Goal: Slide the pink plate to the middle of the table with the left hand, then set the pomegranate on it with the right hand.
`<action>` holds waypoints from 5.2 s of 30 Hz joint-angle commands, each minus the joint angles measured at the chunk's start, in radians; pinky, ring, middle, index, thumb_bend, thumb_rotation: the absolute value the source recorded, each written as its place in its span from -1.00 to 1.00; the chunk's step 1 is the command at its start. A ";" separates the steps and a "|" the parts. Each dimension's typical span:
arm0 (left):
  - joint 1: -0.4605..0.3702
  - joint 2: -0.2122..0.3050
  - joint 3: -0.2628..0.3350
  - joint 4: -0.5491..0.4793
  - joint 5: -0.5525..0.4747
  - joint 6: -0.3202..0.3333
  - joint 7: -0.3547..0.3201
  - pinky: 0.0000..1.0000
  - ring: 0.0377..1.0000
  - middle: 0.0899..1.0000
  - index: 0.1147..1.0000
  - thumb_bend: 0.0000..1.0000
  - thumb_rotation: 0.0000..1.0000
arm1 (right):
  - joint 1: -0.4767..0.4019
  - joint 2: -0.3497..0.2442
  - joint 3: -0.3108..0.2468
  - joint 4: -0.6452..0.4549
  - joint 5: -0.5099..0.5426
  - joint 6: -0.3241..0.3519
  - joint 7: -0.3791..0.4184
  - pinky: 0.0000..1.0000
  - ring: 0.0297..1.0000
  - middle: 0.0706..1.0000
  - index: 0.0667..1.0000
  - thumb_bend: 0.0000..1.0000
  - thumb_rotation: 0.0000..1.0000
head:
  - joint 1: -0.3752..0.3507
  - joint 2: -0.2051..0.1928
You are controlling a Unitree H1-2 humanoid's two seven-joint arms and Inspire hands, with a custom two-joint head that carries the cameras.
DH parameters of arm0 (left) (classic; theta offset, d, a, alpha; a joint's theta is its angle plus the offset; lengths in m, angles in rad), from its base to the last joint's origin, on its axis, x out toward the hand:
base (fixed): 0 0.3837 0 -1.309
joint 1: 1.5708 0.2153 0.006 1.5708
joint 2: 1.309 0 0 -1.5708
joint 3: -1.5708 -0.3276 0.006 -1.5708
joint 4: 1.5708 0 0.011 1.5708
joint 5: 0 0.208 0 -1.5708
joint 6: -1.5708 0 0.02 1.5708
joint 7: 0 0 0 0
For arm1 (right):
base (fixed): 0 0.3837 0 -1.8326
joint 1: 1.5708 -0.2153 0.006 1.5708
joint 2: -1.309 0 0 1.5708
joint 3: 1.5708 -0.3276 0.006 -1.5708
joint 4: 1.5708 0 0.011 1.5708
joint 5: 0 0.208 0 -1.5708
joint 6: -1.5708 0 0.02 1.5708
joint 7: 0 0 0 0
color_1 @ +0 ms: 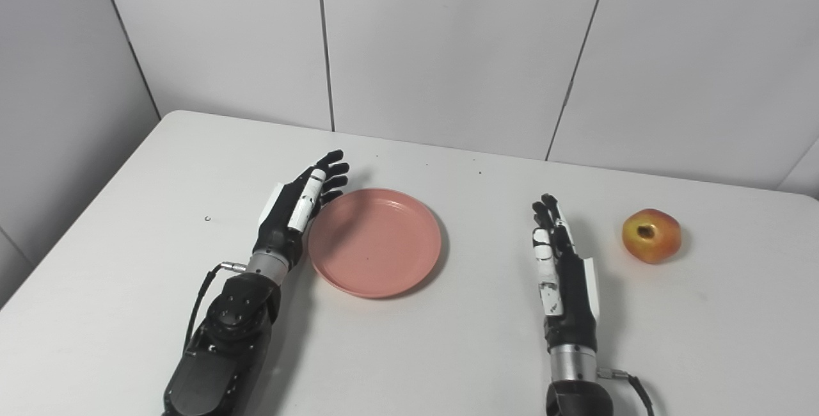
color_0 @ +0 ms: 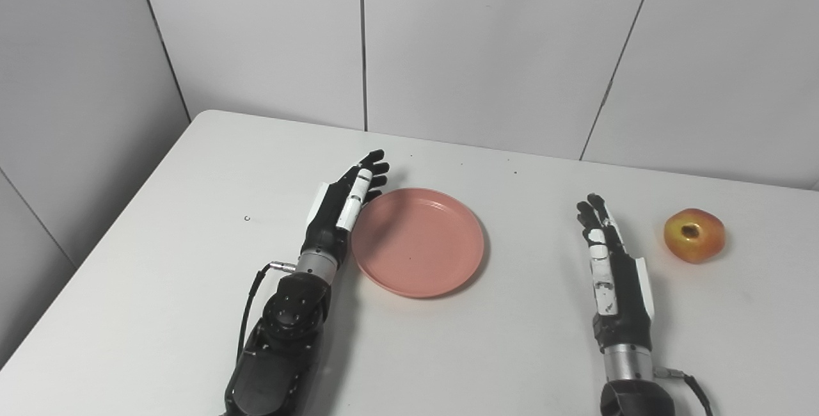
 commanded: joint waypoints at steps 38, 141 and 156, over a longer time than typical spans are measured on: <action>0.019 -0.138 -0.027 0.005 0.049 -0.057 0.046 0.70 0.72 0.71 0.65 -0.39 0.90 | 0.016 0.041 0.011 0.000 -0.027 0.026 -0.015 0.94 0.88 0.82 0.83 0.21 1.00 | -0.072 0.004; 0.108 -0.159 -0.062 -0.055 -0.079 -0.044 -0.087 0.87 0.85 0.82 0.79 -0.47 1.00 | -0.077 -0.093 -0.097 -0.206 -0.388 0.094 -0.243 0.72 0.77 0.77 0.81 0.33 0.09 | -0.248 0.034; 0.110 -0.155 -0.062 -0.051 -0.066 -0.062 -0.080 0.87 0.85 0.83 0.80 -0.44 1.00 | -0.147 -0.194 -0.164 -0.185 -0.448 0.267 -0.249 0.59 0.75 0.81 0.81 0.52 -0.10 | -0.255 0.032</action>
